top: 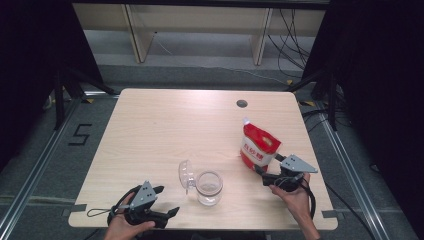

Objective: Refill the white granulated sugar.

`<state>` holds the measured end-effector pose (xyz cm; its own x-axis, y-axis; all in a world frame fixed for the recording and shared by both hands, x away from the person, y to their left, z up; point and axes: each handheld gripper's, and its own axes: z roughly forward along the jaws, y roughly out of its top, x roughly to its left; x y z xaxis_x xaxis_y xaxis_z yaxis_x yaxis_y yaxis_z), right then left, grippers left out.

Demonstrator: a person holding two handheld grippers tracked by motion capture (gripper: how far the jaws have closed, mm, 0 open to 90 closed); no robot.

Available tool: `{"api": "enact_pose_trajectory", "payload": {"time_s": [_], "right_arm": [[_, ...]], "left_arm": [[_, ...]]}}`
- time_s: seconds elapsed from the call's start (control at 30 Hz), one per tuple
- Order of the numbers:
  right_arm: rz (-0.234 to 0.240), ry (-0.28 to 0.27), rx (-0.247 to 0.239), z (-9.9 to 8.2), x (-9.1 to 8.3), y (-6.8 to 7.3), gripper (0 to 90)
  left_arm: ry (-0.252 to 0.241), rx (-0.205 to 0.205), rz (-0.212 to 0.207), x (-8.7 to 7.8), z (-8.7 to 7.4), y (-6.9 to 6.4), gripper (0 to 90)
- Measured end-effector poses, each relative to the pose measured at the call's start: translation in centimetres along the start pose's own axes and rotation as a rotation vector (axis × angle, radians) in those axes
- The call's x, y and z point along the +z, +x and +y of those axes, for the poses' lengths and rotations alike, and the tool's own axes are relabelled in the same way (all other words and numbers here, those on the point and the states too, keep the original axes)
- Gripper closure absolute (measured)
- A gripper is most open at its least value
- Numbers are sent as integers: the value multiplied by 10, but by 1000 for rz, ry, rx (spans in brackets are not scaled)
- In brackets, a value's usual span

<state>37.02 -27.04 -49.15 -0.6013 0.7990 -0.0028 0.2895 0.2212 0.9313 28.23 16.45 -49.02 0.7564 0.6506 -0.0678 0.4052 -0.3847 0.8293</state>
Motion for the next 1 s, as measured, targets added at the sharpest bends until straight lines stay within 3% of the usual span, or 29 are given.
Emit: {"api": "enact_pose_trajectory", "payload": {"time_s": [0.03,0.1,0.17,0.23,0.27,0.3,0.33,0.4,0.6,0.67,0.87,0.9,0.93,0.97,1.0], "right_arm": [[-15,5,2,0,3,0,204],[-13,14,10,0,4,0,205],[-11,-13,-5,0,8,-2,212],[1,-20,28,-1,11,-1,222],[-8,-22,-12,-1,12,-4,228],[-8,-21,20,-1,12,-2,237],[2,-32,0,0,14,-4,248],[-8,-37,50,0,15,-1,249],[-1,-52,10,-1,22,-5,258],[-6,-41,37,-1,21,-2,264],[1,-61,23,-2,27,-4,278],[-8,-50,45,-1,26,-3,280],[0,-70,39,-2,28,-4,285],[17,-58,6,-1,27,-7,289],[6,-73,41,-1,29,-4,289]], "left_arm": [[17,20,11,-1,0,2,152],[-10,2,2,-1,0,1,152],[-9,-7,1,-1,0,2,152],[-14,-13,0,-1,0,1,152],[-11,-7,1,-1,0,2,152],[-9,2,0,-2,1,2,152],[-9,4,0,-2,1,2,152],[-10,0,2,-2,0,2,152],[-12,-7,5,-1,0,2,152],[-11,-6,5,-1,0,2,152],[-20,-7,8,-2,0,2,152],[-13,-7,11,-2,0,2,152],[-11,-3,11,-2,1,2,152],[-13,-4,6,-2,0,2,152],[-9,2,8,-2,0,3,152]]}}
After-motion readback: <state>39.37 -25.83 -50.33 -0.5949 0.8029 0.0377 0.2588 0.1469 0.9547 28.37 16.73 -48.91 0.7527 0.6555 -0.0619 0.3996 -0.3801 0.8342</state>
